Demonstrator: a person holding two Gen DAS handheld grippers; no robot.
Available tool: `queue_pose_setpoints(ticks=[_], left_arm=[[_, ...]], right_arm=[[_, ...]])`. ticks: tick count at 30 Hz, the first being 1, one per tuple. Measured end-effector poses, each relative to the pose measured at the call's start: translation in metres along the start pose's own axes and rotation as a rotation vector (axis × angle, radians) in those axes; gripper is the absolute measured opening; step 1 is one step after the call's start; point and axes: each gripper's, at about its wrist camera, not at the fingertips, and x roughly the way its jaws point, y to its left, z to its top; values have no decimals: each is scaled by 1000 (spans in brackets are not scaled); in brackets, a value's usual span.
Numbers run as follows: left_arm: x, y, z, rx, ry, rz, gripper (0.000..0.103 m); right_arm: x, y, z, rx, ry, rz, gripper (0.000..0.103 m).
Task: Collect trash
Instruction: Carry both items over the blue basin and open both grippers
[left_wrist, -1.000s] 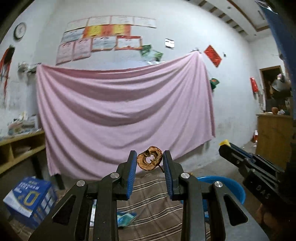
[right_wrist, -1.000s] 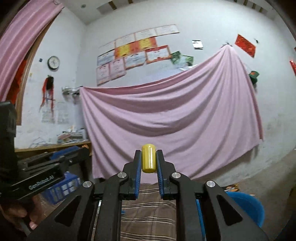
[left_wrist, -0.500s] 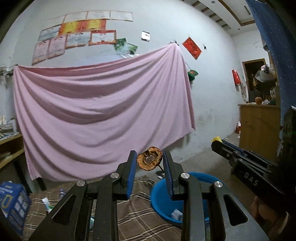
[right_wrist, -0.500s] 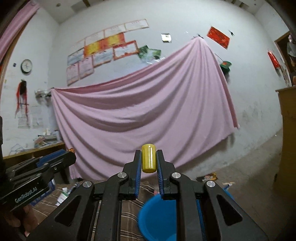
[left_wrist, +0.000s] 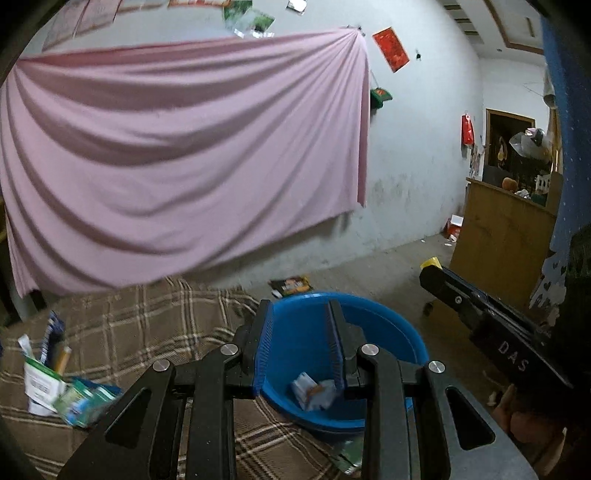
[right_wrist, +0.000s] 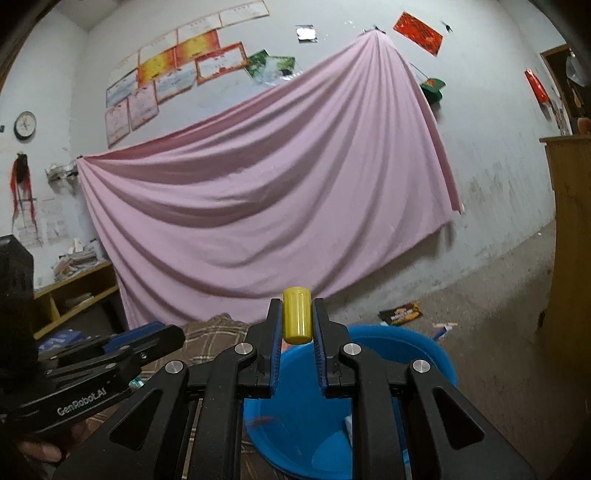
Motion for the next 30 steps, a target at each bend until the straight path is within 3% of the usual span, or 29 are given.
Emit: queue_pose_setpoints(ticks=[10, 12, 14, 16, 19, 23, 24, 26, 30], left_arm=[[8, 5, 9, -84, 71, -24, 25], [6, 7, 9, -85, 81, -16, 25], [5, 9, 9, -90, 94, -7, 25], [1, 14, 8, -105, 100, -2, 27], [-5, 19, 6, -122, 96, 13, 35], [-15, 26, 3, -134, 85, 35, 38], [-18, 28, 3, -137, 82, 42, 41], [-24, 33, 3, -143, 69, 56, 51], [-40, 44, 2, -158, 19, 90, 68]], right_arm=[[12, -17, -7, 53, 107, -39, 15], [16, -20, -9, 68, 142, -48, 21], [19, -22, -10, 82, 162, -56, 37], [19, -23, -11, 96, 171, -55, 41], [18, -22, -11, 100, 179, -58, 47], [18, -20, -11, 106, 186, -55, 53], [17, -19, -11, 108, 185, -55, 55], [17, -17, -10, 112, 179, -52, 74], [14, -10, -6, 107, 152, -35, 79]])
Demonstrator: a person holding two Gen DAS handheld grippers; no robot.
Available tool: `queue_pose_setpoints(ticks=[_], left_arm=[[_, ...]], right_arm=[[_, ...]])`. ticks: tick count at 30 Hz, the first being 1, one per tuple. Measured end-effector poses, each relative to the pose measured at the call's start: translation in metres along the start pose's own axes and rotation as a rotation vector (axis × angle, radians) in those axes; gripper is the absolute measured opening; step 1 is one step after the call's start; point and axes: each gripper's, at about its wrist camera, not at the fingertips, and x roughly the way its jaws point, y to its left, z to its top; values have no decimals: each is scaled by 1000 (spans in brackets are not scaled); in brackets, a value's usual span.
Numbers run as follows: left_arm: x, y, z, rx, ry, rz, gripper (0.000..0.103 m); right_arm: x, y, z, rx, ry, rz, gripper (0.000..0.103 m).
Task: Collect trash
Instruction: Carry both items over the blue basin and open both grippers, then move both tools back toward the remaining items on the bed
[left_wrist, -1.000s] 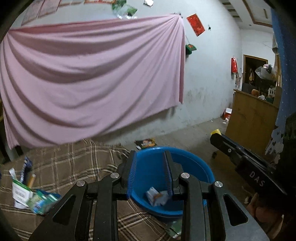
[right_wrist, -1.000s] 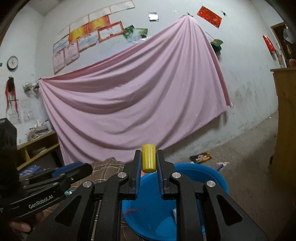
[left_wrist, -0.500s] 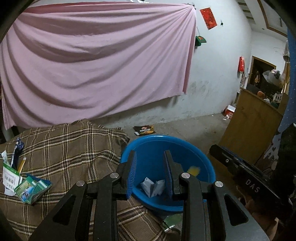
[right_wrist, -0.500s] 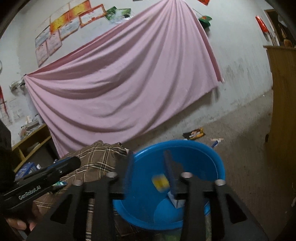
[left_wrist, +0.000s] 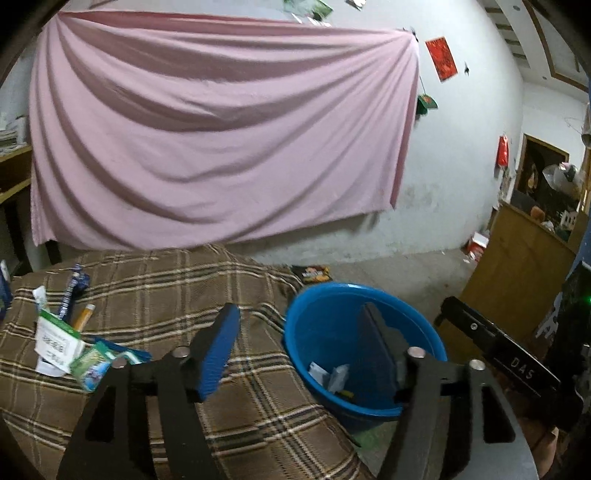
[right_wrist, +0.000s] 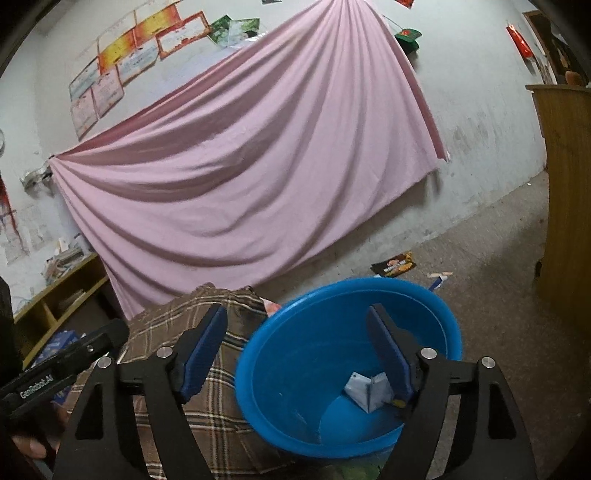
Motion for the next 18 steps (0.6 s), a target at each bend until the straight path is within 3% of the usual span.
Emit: queue_pose_setpoints(ticks=[3, 5, 6, 12, 18], left_arm=[[-13, 8, 0, -4, -40, 30, 83], [-22, 15, 0, -14, -77, 54, 98], [-28, 19, -1, -21, -101, 72, 101], [-55, 42, -5, -47, -192, 142, 101], [-77, 63, -6, -60, -229, 204, 101]], right_arm=[[-3, 6, 2, -4, -26, 17, 88], [-6, 12, 3, -9, -53, 29, 102], [-9, 15, 3, -16, -74, 38, 103], [-14, 37, 3, -59, -144, 77, 103], [-20, 65, 2, -110, -211, 117, 103]])
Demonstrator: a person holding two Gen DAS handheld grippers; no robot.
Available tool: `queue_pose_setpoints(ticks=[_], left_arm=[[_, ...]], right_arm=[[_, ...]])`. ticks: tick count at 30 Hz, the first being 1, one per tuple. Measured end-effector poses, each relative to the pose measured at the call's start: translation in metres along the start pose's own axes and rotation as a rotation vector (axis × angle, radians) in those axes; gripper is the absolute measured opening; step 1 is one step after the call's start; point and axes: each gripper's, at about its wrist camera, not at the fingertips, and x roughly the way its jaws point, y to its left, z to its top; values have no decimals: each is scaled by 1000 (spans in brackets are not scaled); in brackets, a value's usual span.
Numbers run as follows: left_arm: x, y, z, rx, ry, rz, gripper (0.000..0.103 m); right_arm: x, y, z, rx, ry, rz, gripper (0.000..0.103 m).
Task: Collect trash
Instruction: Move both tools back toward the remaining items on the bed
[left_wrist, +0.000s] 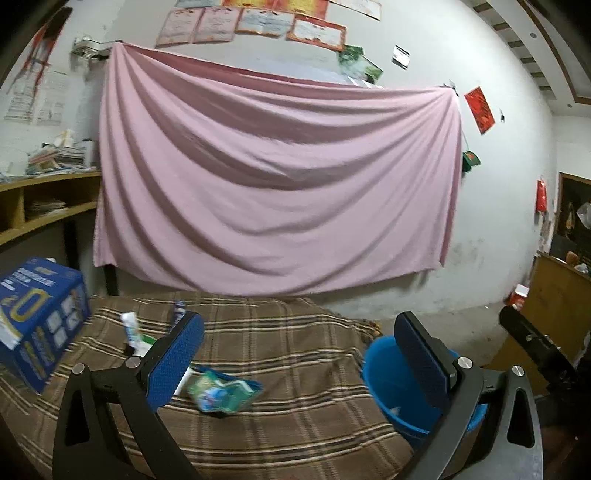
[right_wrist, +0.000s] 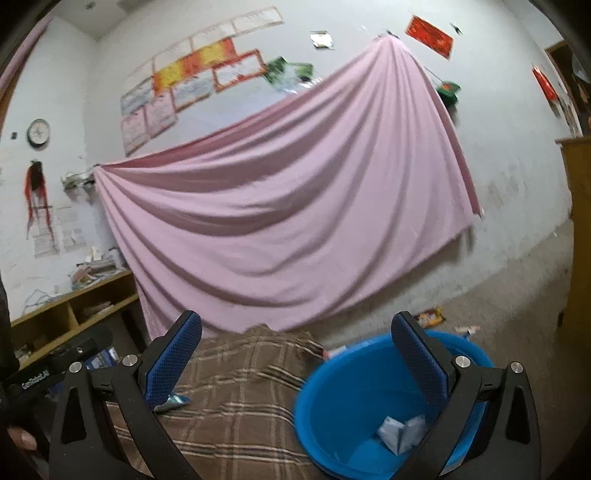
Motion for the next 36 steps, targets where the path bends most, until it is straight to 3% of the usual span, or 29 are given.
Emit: queue_pose_setpoints(ticks=[9, 14, 18, 22, 27, 36], left_arm=[[-34, 37, 6, 12, -91, 98, 101], [-52, 59, 5, 21, -132, 152, 101], [-62, 82, -1, 24, -143, 192, 101], [-64, 104, -10, 14, -119, 227, 101], [-55, 126, -20, -4, -45, 244, 101], [-23, 150, -37, -39, 111, 275, 101]], right_arm=[[-10, 60, 2, -83, -158, 84, 103], [-8, 89, -3, -132, -197, 123, 103], [0, 112, -10, -175, -181, 162, 103], [19, 135, -20, -225, -96, 196, 103], [54, 148, -32, -238, 83, 234, 103], [115, 151, -61, -199, 409, 214, 103]])
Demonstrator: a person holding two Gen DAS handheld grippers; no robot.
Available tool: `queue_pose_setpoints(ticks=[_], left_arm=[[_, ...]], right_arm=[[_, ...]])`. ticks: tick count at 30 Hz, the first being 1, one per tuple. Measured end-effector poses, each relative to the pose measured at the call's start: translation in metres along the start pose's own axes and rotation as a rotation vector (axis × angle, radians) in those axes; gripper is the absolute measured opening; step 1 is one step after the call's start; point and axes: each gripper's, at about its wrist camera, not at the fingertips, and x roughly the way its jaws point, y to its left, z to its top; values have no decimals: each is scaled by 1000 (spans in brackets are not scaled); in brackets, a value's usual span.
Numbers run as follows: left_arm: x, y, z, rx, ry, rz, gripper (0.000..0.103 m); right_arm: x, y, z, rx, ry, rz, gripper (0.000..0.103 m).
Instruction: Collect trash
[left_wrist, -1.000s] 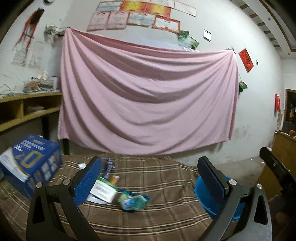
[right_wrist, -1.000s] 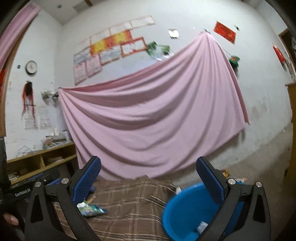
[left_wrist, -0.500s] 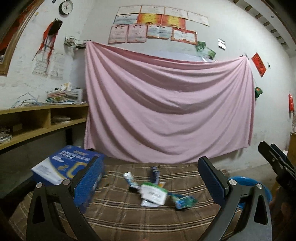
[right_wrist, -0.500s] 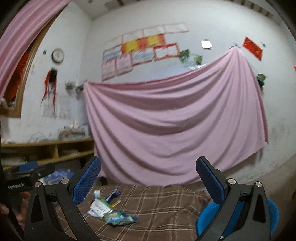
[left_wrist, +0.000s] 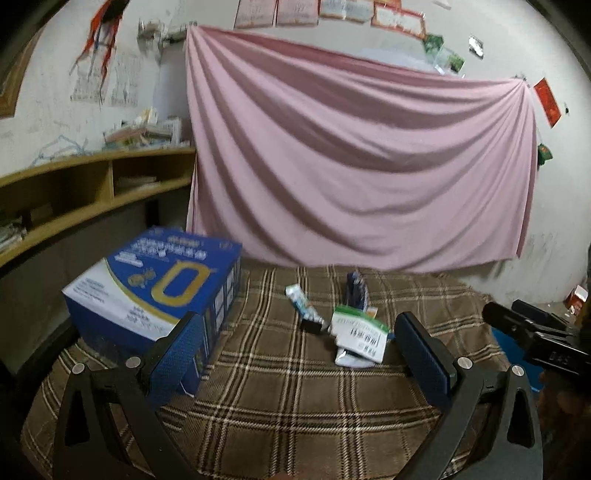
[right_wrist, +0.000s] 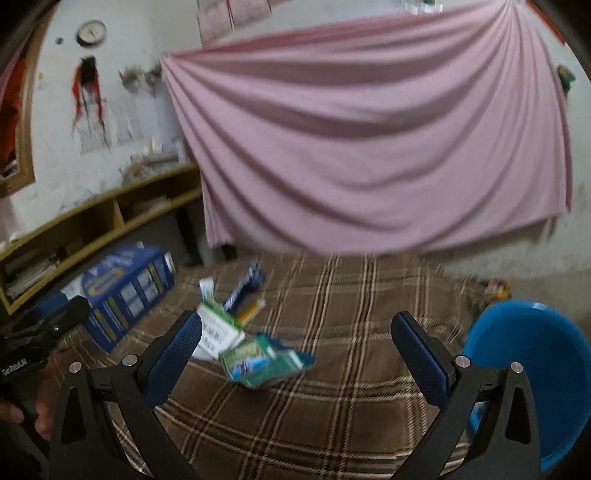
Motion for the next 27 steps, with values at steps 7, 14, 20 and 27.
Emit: queue_pose_setpoints(ticks=[7, 14, 20, 27], left_arm=[[31, 5, -7, 3, 128, 13, 97], [60, 4, -11, 0, 262, -55, 68], [76, -5, -10, -6, 315, -140, 64], [99, -21, -5, 24, 333, -182, 58]], right_arm=[[45, 7, -6, -8, 211, 43, 96], [85, 14, -17, -23, 403, 76, 81], [86, 8, -19, -14, 437, 79, 65], [80, -10, -17, 21, 426, 82, 54]])
